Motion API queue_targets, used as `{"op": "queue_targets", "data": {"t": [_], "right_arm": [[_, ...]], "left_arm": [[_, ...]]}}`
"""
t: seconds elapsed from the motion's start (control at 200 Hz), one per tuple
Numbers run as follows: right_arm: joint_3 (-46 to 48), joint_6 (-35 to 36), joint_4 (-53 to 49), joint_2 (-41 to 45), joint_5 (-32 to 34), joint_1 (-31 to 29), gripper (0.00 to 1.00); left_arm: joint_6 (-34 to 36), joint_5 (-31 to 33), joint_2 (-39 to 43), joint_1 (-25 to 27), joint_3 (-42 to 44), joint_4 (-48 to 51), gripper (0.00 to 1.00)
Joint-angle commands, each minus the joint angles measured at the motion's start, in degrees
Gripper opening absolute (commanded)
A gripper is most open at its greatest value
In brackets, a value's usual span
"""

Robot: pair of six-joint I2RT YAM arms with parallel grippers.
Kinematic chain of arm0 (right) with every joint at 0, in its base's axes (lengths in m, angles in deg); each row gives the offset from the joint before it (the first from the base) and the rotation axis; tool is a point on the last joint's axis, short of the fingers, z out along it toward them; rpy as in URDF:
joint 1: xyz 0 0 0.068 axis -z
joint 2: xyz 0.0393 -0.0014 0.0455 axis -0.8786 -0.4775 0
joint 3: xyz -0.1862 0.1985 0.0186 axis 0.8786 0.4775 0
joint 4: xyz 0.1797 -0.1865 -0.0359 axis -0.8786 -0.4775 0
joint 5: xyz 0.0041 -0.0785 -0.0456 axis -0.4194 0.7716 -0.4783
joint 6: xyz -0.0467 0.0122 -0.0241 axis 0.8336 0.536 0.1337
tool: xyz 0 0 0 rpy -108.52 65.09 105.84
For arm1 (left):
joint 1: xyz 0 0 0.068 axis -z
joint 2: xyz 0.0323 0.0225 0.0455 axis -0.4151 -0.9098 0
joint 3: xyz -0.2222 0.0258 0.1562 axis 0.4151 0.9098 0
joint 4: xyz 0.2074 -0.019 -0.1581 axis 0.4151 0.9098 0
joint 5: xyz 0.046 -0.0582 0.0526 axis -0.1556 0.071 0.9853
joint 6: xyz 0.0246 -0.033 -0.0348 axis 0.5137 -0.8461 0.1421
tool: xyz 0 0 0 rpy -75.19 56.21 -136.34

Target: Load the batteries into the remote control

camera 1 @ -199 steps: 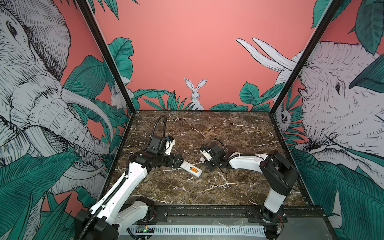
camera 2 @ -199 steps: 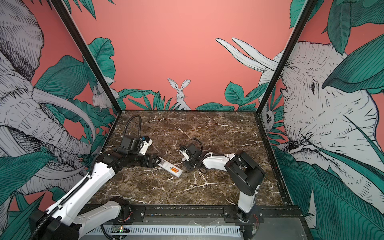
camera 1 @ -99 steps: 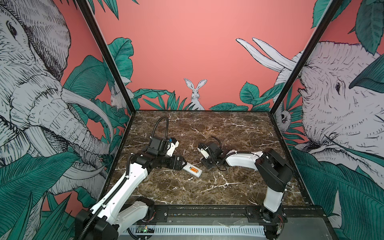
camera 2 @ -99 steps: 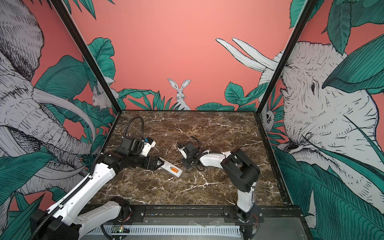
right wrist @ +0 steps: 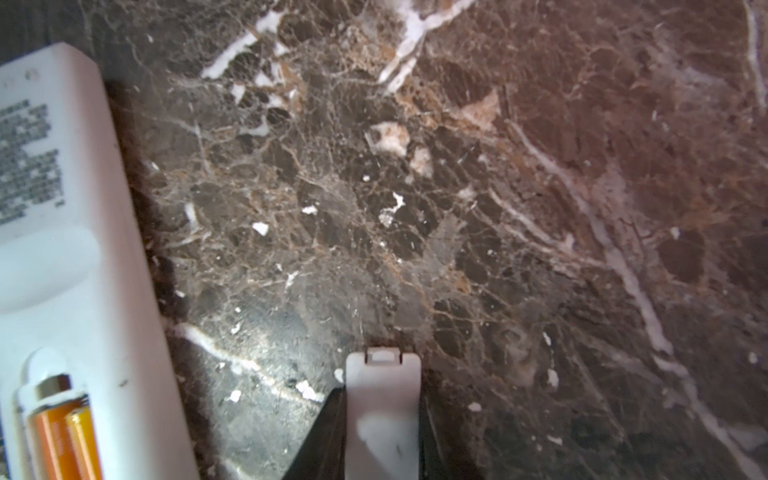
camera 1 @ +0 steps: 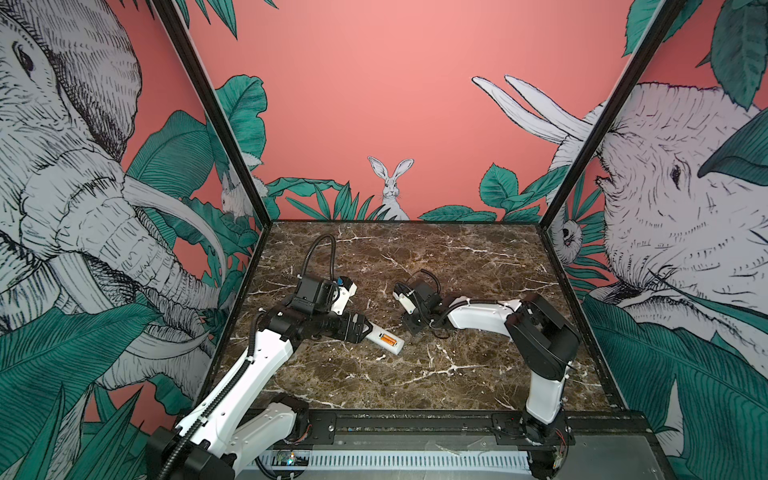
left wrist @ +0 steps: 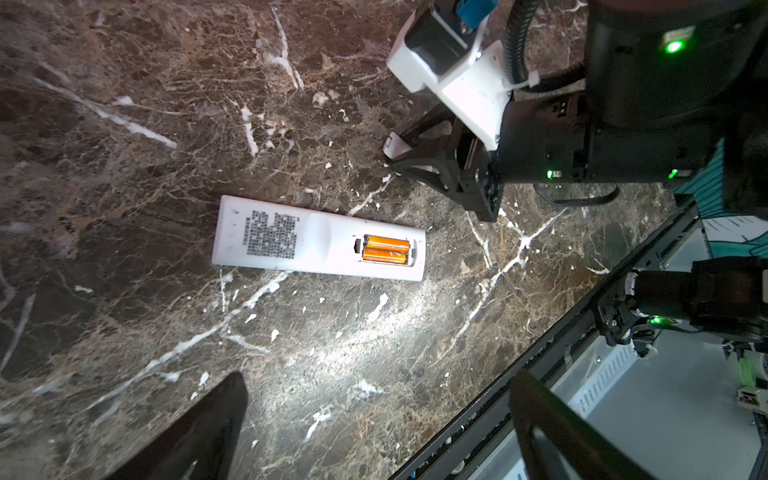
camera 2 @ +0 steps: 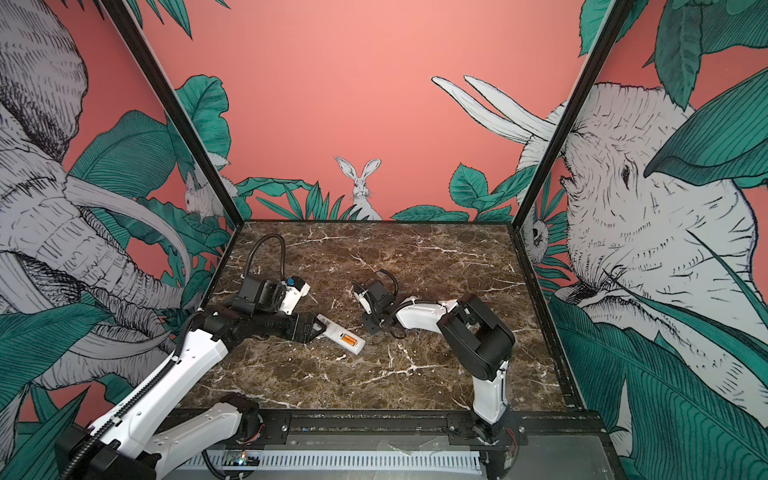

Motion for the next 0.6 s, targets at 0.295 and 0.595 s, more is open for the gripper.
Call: {"op": "queue_targets", "data": {"t": [0.295,0.595], "right_arm": [[4.7,3.9,5.7,9.8,-6.4,-2.1,0.24],[6.0,2.4,10.3,11.6,-8.4,-5.6,0.24]], "left_arm": [[0.9,3.1,2.9,-0.1,-0.2,1.7,0.99],[1.4,1.9,3.0,-0.2,0.3,0.8,0.99]]}}
